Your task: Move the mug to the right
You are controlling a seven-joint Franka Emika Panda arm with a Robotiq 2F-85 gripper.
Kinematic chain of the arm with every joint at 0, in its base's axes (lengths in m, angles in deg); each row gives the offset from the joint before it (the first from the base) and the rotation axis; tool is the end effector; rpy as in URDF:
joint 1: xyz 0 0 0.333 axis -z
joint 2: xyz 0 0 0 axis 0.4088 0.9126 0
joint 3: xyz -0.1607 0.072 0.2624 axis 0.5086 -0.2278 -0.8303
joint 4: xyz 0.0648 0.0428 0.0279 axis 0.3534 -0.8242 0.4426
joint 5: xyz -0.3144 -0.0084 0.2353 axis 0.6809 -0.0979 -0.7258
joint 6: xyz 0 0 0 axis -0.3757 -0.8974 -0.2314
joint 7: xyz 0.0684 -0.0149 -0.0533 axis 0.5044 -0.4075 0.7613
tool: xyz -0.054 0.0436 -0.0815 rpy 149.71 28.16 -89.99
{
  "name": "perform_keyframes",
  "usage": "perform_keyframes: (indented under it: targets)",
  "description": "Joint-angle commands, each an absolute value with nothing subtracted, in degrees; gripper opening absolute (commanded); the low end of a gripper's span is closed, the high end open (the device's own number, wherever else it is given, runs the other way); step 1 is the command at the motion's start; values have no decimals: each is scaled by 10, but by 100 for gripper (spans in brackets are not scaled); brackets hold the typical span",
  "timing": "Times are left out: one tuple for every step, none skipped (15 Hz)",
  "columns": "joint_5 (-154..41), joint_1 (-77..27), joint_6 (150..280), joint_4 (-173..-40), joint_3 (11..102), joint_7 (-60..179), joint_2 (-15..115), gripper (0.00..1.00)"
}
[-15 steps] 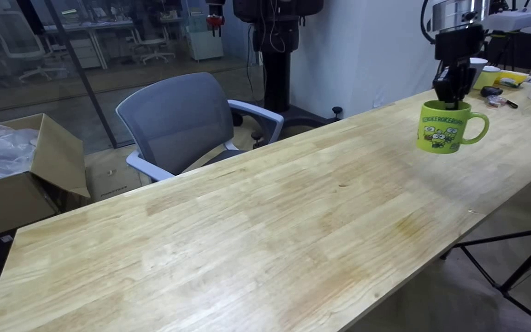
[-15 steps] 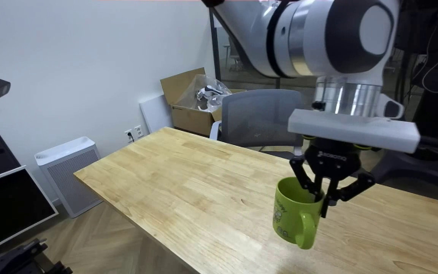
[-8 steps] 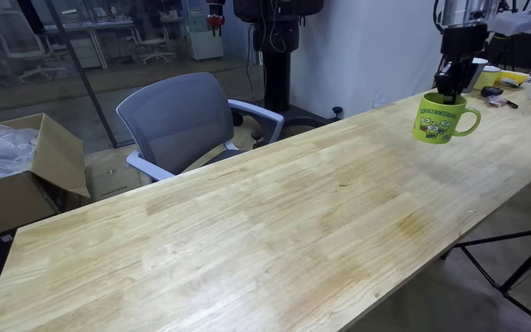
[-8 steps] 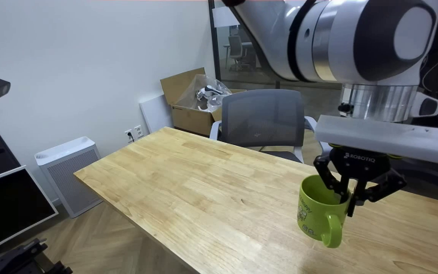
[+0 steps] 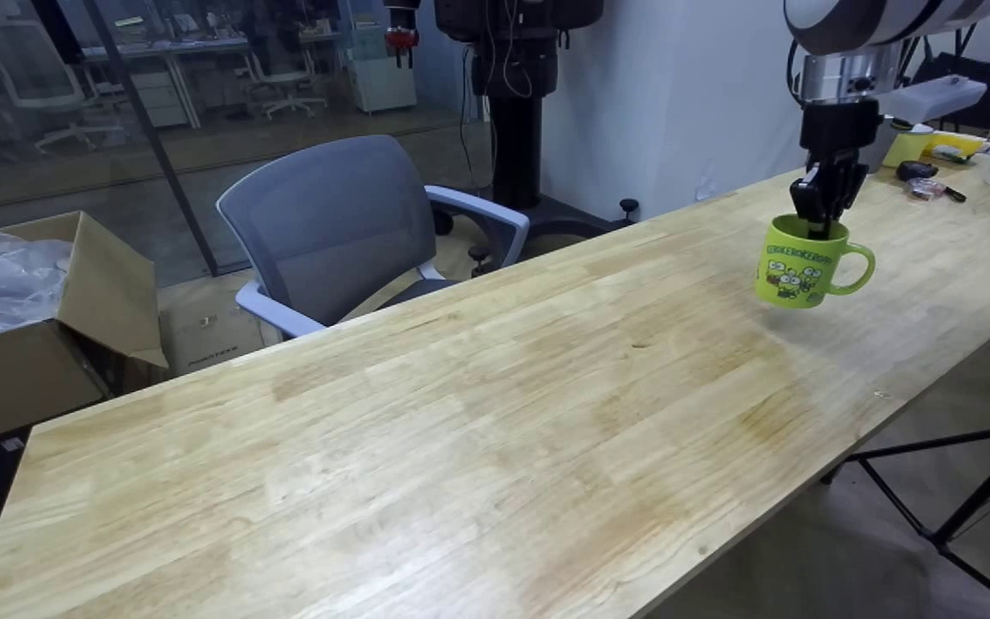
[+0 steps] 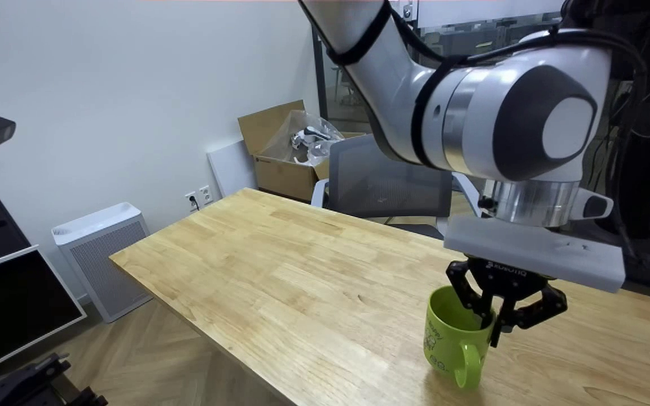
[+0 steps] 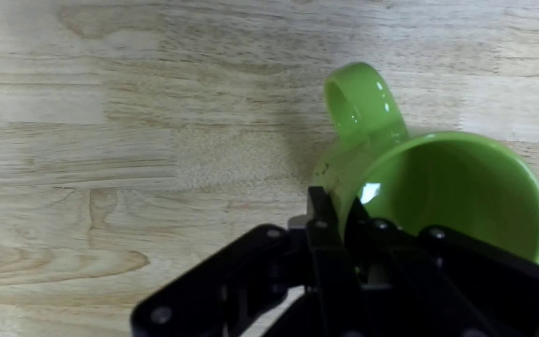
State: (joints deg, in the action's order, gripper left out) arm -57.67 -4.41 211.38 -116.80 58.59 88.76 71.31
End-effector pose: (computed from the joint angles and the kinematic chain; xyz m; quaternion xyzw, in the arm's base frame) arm 0.5738 -0.2735 0.1721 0.9957 0.0107 -0.0915 0.0067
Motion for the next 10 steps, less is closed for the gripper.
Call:
perform_keyframes:
  targets:
    - [-573,-48,2128,-1169,590,866,720,3]
    - [-572,-49,2135,-1171,591,865,723,3]
    - [-570,-49,2138,-1171,592,864,726,3]
    - [-568,-50,2143,-1171,593,862,729,3]
    - [-567,-50,2145,-1172,594,861,732,3]
    - [-566,-50,2148,-1172,595,859,735,3]
    - [-564,-51,2151,-1172,596,857,738,3]
    - [-563,-51,2153,-1173,597,856,740,3]
    - [-563,-51,2154,-1173,597,855,742,3]
    - [-562,-51,2154,-1172,598,855,744,3]
